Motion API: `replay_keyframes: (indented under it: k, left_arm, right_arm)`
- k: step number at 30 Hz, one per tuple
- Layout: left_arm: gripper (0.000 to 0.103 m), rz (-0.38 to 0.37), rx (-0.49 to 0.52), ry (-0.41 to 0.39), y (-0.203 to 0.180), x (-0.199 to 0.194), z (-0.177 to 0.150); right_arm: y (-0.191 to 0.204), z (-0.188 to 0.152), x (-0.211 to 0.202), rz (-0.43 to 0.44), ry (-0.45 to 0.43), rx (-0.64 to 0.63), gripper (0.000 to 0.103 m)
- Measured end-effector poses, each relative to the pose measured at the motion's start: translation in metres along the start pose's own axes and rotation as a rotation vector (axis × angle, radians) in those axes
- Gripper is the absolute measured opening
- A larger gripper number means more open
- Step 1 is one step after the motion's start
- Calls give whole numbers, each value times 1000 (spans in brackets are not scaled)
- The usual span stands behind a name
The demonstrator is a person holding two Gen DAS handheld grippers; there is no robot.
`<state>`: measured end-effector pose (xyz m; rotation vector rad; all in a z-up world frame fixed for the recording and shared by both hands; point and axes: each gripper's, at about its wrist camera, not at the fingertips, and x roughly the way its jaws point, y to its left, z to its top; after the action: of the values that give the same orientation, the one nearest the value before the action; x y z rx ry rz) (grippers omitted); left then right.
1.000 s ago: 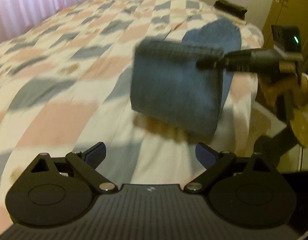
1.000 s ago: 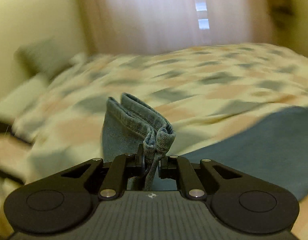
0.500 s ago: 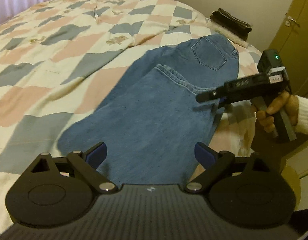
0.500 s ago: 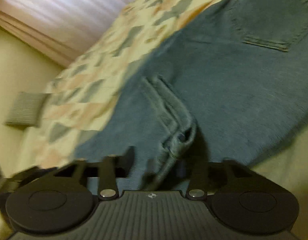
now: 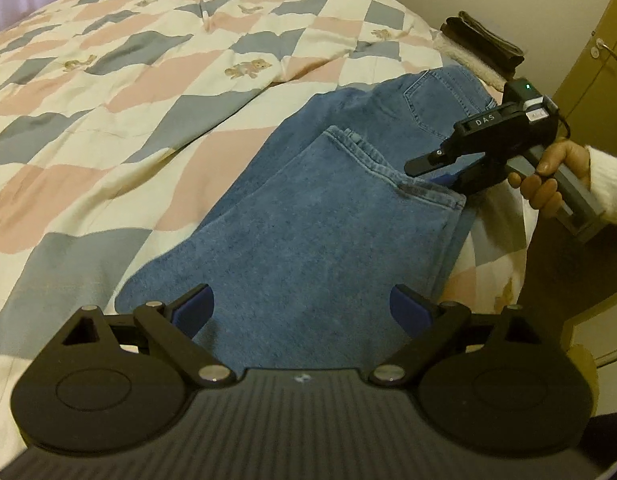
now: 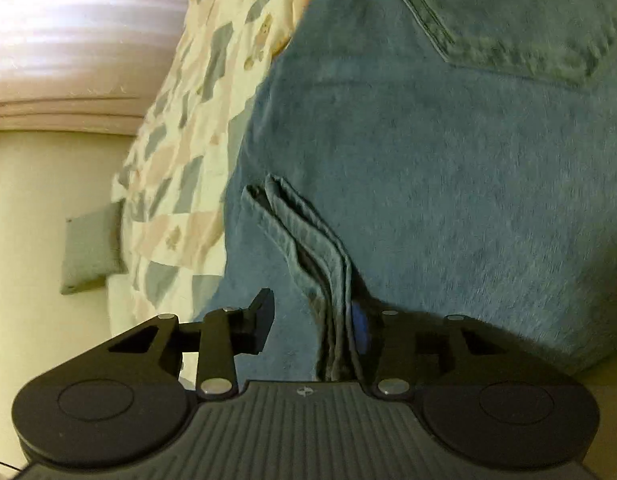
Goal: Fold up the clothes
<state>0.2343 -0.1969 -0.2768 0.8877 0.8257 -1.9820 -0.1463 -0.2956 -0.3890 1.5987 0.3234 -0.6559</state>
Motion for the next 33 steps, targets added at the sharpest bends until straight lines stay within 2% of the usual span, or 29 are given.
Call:
replay_keyframes:
  k: [1, 3, 6, 7, 11, 14, 19, 26, 31, 33]
  left_arm:
    - [93, -9, 1, 1, 3, 2, 2]
    - [93, -22, 8, 5, 9, 4, 6]
    - [93, -32, 16, 22, 15, 6, 9]
    - [93, -36, 17, 28, 17, 7, 11]
    - [93, -45, 32, 45, 17, 8, 19]
    - [93, -55, 51, 42, 9, 9, 30]
    - [93, -75, 89, 12, -12, 19, 57]
    - [93, -109, 126, -30, -63, 54, 94]
    - [93, -113, 136, -2, -95, 83, 105]
    - [93, -104, 139, 13, -104, 92, 106]
  right_arm:
    - [2, 2, 6, -9, 25, -14, 44]
    - [2, 10, 22, 29, 74, -33, 43]
    - [17, 12, 37, 47, 101, -134, 23]
    - [24, 10, 40, 11, 95, -169, 14]
    - [45, -7, 28, -130, 19, -288, 8]
    - [72, -21, 2, -177, -59, -424, 7]
    - [85, -14, -61, -257, -153, -519, 7]
    - [50, 47, -158, -451, -267, -558, 7]
    - [11, 85, -203, -477, -302, -541, 7]
    - [0, 94, -209, -444, -299, -543, 7]
